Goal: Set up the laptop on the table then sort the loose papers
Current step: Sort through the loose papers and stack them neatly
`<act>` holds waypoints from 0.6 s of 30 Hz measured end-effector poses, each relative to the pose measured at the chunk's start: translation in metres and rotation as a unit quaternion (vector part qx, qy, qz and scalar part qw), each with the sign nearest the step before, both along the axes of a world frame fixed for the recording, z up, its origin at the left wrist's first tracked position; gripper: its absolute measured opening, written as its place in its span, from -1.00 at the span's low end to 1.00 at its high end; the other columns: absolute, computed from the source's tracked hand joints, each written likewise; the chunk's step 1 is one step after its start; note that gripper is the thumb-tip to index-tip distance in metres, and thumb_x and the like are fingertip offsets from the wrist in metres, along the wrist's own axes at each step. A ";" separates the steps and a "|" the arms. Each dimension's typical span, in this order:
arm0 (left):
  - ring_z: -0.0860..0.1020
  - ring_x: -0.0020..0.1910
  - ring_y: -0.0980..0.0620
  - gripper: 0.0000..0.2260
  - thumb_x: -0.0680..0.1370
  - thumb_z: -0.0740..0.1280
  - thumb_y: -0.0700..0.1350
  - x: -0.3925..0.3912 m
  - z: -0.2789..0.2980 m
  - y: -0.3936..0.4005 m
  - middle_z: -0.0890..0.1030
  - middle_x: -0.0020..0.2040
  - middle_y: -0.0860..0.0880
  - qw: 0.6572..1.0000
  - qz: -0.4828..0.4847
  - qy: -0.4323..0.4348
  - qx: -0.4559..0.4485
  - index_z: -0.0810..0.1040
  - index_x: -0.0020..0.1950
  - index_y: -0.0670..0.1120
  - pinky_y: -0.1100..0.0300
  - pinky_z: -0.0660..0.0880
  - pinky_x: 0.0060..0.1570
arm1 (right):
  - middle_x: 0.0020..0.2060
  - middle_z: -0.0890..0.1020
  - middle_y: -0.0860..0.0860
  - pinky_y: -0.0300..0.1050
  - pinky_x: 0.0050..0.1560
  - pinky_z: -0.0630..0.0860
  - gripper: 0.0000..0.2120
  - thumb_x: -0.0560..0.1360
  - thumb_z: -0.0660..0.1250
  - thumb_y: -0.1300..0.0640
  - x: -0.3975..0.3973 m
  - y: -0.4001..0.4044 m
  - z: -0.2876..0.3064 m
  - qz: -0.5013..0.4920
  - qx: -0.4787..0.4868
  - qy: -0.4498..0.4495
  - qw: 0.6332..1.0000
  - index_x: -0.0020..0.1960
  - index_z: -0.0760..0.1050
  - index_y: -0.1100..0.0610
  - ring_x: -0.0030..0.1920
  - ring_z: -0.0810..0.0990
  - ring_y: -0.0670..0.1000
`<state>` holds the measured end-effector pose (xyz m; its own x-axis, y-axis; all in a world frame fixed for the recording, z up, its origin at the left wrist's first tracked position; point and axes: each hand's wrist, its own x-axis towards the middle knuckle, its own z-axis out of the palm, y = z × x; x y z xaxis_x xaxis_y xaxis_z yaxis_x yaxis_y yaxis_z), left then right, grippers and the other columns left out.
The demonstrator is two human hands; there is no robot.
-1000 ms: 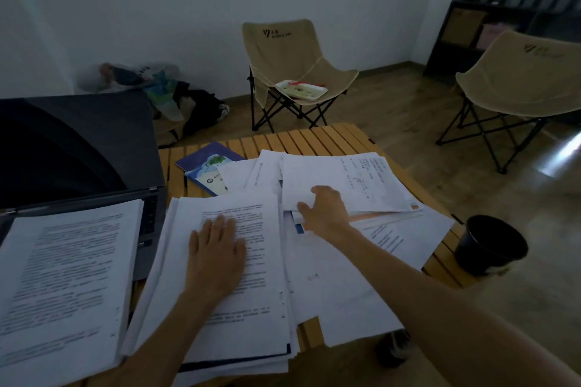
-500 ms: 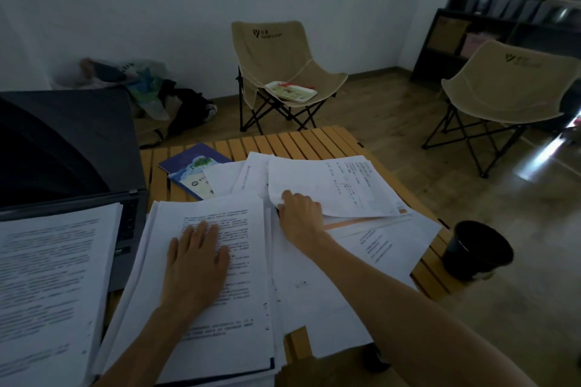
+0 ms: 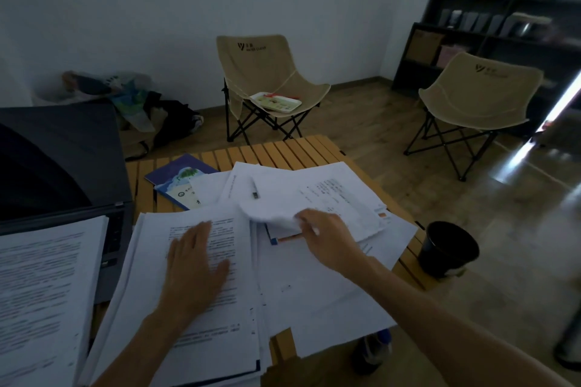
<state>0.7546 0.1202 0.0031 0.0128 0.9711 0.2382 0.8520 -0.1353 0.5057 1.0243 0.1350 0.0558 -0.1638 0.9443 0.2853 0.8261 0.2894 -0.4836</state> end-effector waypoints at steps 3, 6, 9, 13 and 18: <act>0.26 0.49 -0.08 -0.30 0.44 0.49 0.01 0.029 0.018 0.000 0.35 0.48 -0.05 0.991 -0.107 0.010 0.080 0.28 0.51 -0.06 -0.11 0.16 0.48 | 0.07 0.70 -0.04 -0.52 0.15 0.40 -0.81 0.57 0.32 0.26 0.002 -0.034 0.001 0.067 0.005 0.047 0.997 0.10 0.66 0.11 0.11 0.56 -0.19; 0.62 0.07 -0.11 -0.76 0.54 0.26 0.00 0.057 0.036 0.003 0.67 0.05 -0.05 0.967 -0.213 0.057 0.130 0.65 0.08 -0.04 -0.03 0.54 0.10 | 0.06 0.67 -0.12 -0.48 0.17 0.36 -0.78 0.53 0.35 0.28 0.009 -0.054 -0.001 0.041 0.037 0.112 0.992 0.10 0.67 0.08 0.10 0.48 -0.40; 0.61 -0.09 -0.03 -0.75 0.64 0.19 -0.07 0.065 0.060 0.007 0.65 -0.09 -0.01 0.990 -0.110 -0.031 0.084 0.66 -0.01 -0.08 0.13 0.50 -0.06 | 0.25 0.55 -0.11 -0.17 0.36 0.36 -0.61 0.53 0.41 0.21 0.025 -0.056 -0.008 -0.082 0.081 0.137 0.984 0.33 0.52 0.04 0.30 0.42 -0.21; 0.54 -0.16 -0.08 -0.84 0.63 0.25 -0.11 0.019 0.075 -0.005 0.58 -0.16 -0.07 0.973 0.104 -0.200 0.050 0.54 -0.09 -0.13 0.11 0.41 -0.19 | 0.52 0.30 0.05 0.04 0.46 0.27 -0.43 0.59 0.32 0.11 0.059 -0.030 -0.017 -0.232 -0.095 0.110 0.962 0.54 0.22 0.11 0.50 0.27 0.11; 0.54 0.17 -0.13 -0.72 0.63 0.28 -0.20 -0.048 0.050 -0.038 0.57 0.26 -0.09 0.758 0.175 -0.619 -0.106 0.51 0.35 -0.06 -0.11 0.49 0.19 | 0.45 0.40 0.09 0.05 0.45 0.33 -0.53 0.60 0.31 0.09 0.044 0.009 -0.033 -0.137 -0.123 0.022 0.983 0.47 0.33 0.16 0.45 0.35 0.12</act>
<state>0.7062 0.0821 0.0535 -0.3607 0.8811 -0.3059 -0.3297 0.1864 0.9255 1.0683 0.1440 0.0229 0.1129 0.9926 0.0437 0.8339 -0.0707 -0.5474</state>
